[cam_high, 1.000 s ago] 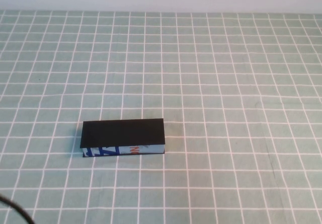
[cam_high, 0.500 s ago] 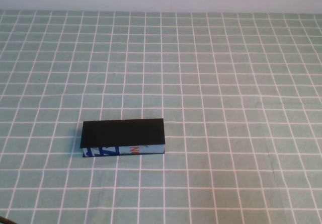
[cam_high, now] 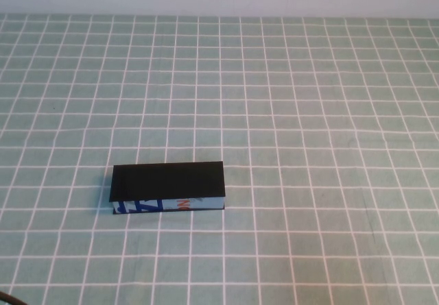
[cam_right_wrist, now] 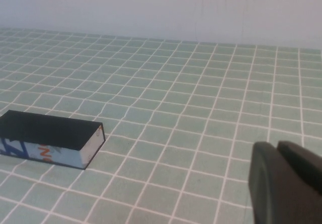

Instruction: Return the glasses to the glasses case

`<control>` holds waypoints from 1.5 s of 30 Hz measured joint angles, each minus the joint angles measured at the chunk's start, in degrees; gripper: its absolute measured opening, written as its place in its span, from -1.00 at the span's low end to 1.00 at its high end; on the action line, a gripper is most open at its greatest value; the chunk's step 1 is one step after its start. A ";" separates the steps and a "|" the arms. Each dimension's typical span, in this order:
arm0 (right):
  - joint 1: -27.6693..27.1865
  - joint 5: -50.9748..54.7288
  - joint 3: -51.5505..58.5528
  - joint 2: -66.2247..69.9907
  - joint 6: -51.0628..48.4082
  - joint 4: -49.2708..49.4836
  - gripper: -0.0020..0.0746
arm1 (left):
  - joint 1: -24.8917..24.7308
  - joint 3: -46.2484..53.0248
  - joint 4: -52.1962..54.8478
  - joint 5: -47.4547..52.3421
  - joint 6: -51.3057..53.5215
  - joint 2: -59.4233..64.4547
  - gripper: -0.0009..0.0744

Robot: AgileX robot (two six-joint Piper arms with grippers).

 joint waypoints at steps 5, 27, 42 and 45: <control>0.00 1.14 0.00 0.00 0.00 0.12 -0.98 | 0.18 0.00 0.00 0.00 0.00 0.00 -0.97; 0.00 7.89 0.00 0.00 0.00 0.12 -0.98 | 0.18 0.70 0.44 -1.26 -0.04 -0.87 -0.97; 0.00 7.89 0.00 0.00 0.00 0.12 -0.98 | 0.18 24.00 26.34 -12.79 -29.22 -18.88 -0.97; 0.00 7.94 0.00 0.00 0.00 0.12 -0.98 | 0.18 26.85 26.60 -12.81 -29.75 -19.22 -0.97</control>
